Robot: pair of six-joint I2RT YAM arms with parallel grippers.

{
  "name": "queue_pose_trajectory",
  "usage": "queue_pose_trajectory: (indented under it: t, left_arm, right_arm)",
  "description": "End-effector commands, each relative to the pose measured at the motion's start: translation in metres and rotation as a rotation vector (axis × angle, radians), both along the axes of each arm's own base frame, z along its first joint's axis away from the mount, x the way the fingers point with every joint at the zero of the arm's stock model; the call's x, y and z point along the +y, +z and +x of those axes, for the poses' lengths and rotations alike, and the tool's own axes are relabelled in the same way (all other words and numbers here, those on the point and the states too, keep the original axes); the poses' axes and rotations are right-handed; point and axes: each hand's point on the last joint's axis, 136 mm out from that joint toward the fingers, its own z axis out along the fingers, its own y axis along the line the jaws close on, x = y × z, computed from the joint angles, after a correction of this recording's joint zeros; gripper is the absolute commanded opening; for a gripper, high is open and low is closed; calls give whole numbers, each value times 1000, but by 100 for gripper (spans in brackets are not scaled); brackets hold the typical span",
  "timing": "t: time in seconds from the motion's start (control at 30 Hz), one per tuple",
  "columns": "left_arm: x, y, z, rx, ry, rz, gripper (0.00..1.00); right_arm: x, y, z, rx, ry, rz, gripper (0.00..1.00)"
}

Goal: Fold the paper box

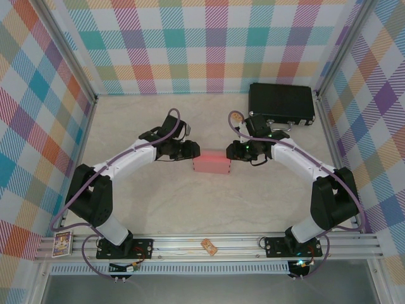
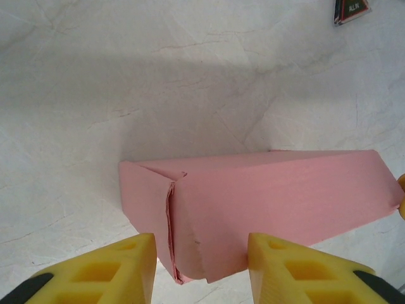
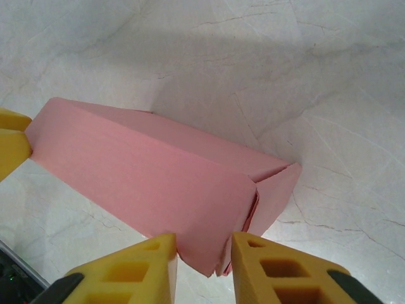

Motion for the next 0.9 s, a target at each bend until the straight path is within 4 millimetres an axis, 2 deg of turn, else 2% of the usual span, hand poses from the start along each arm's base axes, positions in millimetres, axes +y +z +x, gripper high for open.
queue_pose_trajectory:
  t: [0.0, 0.1, 0.4, 0.67, 0.87]
  left_arm:
    - [8, -19, -11, 64, -6, 35, 41]
    - [8, -23, -13, 73, -13, 40, 40]
    - [11, -30, -16, 86, -21, 58, 40]
    - [11, -34, -18, 94, -24, 57, 40]
    - [11, -37, -21, 104, -27, 51, 37]
  right_arm:
    - [-3, 5, -4, -4, -10, -2, 34]
    - [-4, 8, 0, -19, -28, -4, 39]
    - [-2, 15, 4, -61, -41, 26, 41]
    - [2, -6, 7, 13, -37, 7, 37]
    - [2, -19, -3, 55, -11, -11, 35]
